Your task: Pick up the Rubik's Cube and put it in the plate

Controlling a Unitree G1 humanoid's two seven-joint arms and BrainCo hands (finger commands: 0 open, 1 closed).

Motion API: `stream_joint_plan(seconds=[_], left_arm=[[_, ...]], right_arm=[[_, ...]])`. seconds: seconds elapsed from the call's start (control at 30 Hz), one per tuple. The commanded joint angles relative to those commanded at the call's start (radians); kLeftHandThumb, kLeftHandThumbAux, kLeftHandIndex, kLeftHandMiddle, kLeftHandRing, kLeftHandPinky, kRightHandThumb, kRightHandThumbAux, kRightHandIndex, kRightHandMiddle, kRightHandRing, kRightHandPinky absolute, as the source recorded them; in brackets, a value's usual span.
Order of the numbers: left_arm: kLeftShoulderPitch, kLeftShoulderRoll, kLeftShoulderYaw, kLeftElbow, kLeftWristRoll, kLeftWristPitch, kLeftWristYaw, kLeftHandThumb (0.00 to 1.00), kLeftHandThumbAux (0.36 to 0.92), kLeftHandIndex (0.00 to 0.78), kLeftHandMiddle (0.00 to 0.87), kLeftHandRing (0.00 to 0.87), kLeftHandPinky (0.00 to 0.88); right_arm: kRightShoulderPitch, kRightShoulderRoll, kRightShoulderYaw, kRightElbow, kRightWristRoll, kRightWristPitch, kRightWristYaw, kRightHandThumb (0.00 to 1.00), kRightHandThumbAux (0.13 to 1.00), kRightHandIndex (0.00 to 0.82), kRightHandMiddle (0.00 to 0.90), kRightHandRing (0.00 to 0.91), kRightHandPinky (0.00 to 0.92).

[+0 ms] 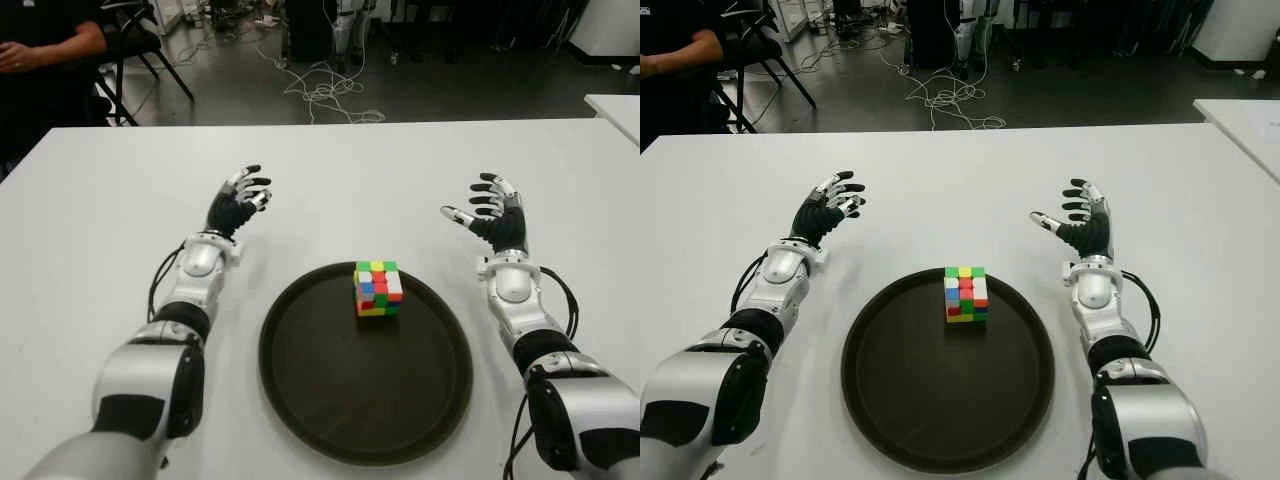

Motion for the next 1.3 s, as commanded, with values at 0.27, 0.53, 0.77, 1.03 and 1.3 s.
stream_joint_plan(seconds=[0.27,0.53,0.77,1.03,1.3], left_arm=[[0.007,-0.006,0.012,-0.006,-0.012,-0.003,-0.003,0.219,0.726,0.159,0.255,0.275,0.318],[0.011,-0.010,0.014,-0.010,-0.020,-0.003,-0.008,0.228,0.721,0.159,0.254,0.275,0.321],[0.012,-0.012,0.004,-0.011,-0.011,0.001,0.004,0.229,0.736,0.158,0.251,0.273,0.318],[0.011,-0.011,0.000,-0.010,-0.009,0.009,0.004,0.230,0.746,0.155,0.251,0.268,0.306],[0.010,-0.011,0.000,-0.009,-0.010,0.012,-0.001,0.228,0.753,0.150,0.246,0.267,0.309]], right_arm=[[0.019,0.006,-0.008,-0.012,0.019,-0.002,0.020,0.033,0.811,0.214,0.306,0.327,0.356],[0.026,0.005,-0.005,-0.016,0.017,-0.008,0.023,0.039,0.803,0.207,0.304,0.326,0.353],[0.031,0.002,0.003,-0.017,0.005,-0.014,0.010,0.041,0.766,0.193,0.289,0.317,0.353],[0.034,-0.005,0.029,-0.011,-0.028,-0.020,-0.026,0.024,0.749,0.201,0.290,0.316,0.343],[0.033,-0.008,0.046,-0.003,-0.057,-0.019,-0.064,0.002,0.763,0.209,0.292,0.315,0.333]])
